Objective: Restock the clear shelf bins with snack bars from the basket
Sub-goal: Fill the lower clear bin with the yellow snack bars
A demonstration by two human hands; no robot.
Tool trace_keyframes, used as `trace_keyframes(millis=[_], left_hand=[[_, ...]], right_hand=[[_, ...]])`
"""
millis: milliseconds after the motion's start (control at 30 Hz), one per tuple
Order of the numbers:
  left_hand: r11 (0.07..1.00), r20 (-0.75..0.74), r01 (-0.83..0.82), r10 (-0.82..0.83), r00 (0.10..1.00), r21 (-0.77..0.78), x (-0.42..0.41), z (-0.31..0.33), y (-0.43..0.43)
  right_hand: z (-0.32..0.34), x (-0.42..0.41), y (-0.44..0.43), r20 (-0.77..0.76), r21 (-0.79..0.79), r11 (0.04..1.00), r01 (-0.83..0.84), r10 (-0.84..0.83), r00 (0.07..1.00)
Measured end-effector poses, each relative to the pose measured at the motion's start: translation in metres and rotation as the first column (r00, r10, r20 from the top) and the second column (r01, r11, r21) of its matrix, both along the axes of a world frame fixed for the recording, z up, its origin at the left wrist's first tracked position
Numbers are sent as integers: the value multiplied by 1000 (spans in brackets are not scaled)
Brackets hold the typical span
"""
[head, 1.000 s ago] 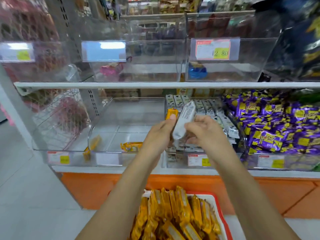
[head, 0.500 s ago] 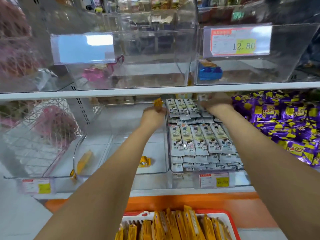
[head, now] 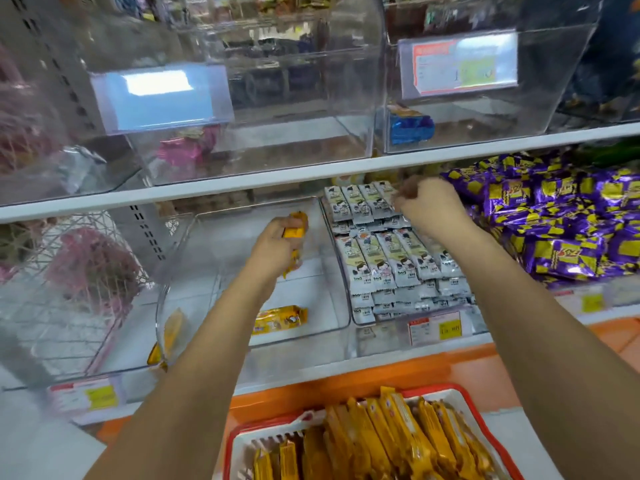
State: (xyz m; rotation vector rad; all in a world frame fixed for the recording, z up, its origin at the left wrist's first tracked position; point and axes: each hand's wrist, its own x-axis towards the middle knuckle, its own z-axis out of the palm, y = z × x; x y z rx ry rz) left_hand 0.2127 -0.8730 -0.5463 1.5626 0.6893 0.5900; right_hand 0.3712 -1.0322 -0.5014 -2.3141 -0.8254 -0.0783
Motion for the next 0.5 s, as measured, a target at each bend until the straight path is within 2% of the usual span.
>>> trace_keyframes(millis=[67, 133, 233, 367, 433, 500], left_hand=[[969, 78, 75, -58, 995, -237, -28, -2, 3], [935, 85, 145, -124, 989, -323, -54, -3, 7], [936, 24, 134, -134, 991, -325, -86, -5, 12], [961, -65, 51, -71, 995, -272, -110, -11, 23], [977, -113, 76, -100, 989, -202, -114, -10, 30], [981, -135, 105, -127, 983, -163, -117, -8, 38]], right_hand=[[2, -29, -3, 7, 74, 997, -30, 29, 1000], [4, -64, 4, 36, 70, 991, -115, 113, 993], [-3, -107, 28, -21, 16, 951, -307, 308, 951], [-23, -138, 65, -237, -48, 867, -496, 473, 849], [-24, -147, 83, -311, 29, 870, -492, 476, 823], [-24, -152, 96, -469, 150, 881, -448, 463, 752]])
